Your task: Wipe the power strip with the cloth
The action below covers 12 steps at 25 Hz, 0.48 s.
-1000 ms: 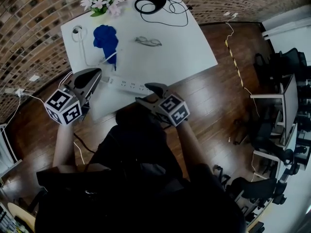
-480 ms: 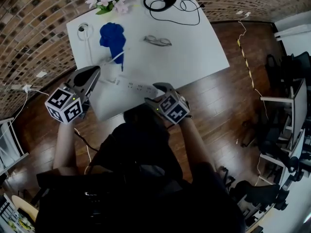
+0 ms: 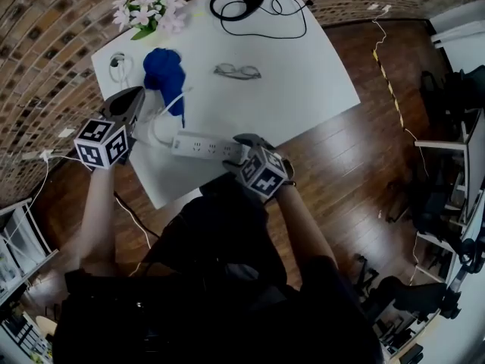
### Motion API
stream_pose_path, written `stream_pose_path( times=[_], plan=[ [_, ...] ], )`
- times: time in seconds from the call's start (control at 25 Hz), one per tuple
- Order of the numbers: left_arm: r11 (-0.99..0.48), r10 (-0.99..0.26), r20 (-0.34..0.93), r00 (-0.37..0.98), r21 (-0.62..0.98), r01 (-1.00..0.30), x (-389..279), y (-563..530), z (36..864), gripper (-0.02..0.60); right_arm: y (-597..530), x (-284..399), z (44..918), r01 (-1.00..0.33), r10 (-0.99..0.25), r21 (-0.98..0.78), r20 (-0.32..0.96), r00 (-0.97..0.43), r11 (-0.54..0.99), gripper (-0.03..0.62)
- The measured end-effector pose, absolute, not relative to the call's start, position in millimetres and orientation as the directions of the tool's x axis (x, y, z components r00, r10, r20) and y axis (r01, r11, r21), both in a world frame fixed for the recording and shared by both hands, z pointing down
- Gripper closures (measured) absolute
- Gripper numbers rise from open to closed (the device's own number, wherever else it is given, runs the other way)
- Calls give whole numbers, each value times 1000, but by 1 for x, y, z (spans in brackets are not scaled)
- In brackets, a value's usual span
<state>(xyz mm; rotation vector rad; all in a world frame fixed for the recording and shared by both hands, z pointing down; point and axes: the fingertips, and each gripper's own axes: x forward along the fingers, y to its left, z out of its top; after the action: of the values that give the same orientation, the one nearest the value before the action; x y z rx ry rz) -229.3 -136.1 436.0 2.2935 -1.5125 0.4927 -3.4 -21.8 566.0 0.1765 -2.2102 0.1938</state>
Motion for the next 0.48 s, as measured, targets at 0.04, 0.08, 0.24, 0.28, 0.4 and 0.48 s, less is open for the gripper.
stream_pose_path(
  times=[0.04,0.08,0.24,0.28,0.4,0.48],
  plan=[
    [-368,-798,487,354,71,-927,-234,-146,442,569,-21,-3,568,-189,-44,-88,798,-601,978,295],
    [-371,-791,507,341,45,-927,-237,-156,448,569,-20,-2,569,-180,-36,-93,796,-604,979,295],
    [-435,-720,599,350,4,-901,-238,-186,479,566,-16,-5,575,-141,-3,-105,792,-611,984,295],
    [-455,-690,626,362,14,-890,-236,-191,487,546,-15,-6,577,-137,12,-121,789,-614,983,295],
    [-507,-597,709,376,29,-861,-231,-203,516,356,-19,-10,579,-130,38,-153,776,-630,980,295],
    [-537,-551,748,371,22,-843,-228,-211,532,299,-23,-11,579,-123,43,-158,766,-641,980,295]
  ],
)
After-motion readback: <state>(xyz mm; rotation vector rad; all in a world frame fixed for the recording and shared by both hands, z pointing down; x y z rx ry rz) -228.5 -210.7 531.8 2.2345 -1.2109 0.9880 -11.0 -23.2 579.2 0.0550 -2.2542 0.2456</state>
